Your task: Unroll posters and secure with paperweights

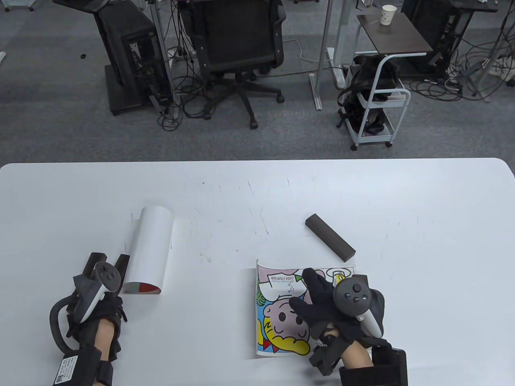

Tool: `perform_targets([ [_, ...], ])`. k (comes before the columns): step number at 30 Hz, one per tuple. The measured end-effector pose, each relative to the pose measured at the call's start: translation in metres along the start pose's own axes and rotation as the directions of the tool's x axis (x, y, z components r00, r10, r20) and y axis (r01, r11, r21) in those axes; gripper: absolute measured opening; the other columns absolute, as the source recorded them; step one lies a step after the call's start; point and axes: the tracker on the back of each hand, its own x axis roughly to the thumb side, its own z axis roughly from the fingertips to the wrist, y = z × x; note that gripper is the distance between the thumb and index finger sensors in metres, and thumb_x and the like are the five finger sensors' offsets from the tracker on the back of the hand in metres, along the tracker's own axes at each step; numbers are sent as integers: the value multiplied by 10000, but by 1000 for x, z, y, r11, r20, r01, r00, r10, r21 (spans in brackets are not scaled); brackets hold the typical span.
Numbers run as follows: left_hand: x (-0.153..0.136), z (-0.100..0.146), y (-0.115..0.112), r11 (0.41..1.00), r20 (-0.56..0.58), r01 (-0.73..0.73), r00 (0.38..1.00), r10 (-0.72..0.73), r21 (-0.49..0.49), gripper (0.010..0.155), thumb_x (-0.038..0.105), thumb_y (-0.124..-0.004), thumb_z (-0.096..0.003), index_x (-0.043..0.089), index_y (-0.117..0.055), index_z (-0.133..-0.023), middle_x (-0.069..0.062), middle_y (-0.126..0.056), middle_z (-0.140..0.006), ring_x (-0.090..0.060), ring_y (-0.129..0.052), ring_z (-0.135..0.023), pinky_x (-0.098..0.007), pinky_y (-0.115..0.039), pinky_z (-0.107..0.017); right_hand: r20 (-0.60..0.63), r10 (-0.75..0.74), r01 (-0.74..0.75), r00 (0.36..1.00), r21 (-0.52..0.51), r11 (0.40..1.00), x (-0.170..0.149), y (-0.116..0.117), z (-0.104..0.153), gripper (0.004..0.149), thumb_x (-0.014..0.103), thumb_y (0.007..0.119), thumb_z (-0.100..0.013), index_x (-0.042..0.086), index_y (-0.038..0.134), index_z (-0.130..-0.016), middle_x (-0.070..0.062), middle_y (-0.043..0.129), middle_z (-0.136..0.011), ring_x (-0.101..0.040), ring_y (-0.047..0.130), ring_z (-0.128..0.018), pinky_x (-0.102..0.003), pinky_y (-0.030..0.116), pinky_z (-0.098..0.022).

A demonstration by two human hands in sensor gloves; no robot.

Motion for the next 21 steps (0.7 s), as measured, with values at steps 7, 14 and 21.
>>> perform_targets([
  [7, 10, -7, -12, 990, -38, 144, 989, -143, 7, 689, 440, -809, -411, 169, -614, -1014, -116, -746, -988, -313, -893, -830, -411, -826, -526, -1, 11, -11, 1000, 5, 1000, 0, 1, 0, 840, 613, 715, -431, 130, 350, -1014, -186, 423, -1065, -472, 444, -957, -574, 498, -696],
  [14, 14, -11, -17, 983, -45, 181, 983, -180, 37, 691, 432, -817, -396, 134, -643, -995, -121, -823, -931, -302, -957, -763, -398, -859, -485, -4, 14, -14, 1000, 4, 1000, 1, 2, -1, 838, 608, 716, -431, 129, 351, -1014, -187, 424, -1065, -470, 446, -957, -573, 499, -696],
  [21, 8, -6, -10, 995, -67, 61, 996, -56, 79, 685, 407, -812, -389, 55, -689, -964, -172, -882, -857, -326, -1012, -658, -394, -881, -432, -7, 18, -18, 1000, 7, 1000, 0, 3, -1, 836, 605, 717, -432, 126, 354, -1013, -187, 429, -1064, -470, 451, -956, -571, 502, -695],
])
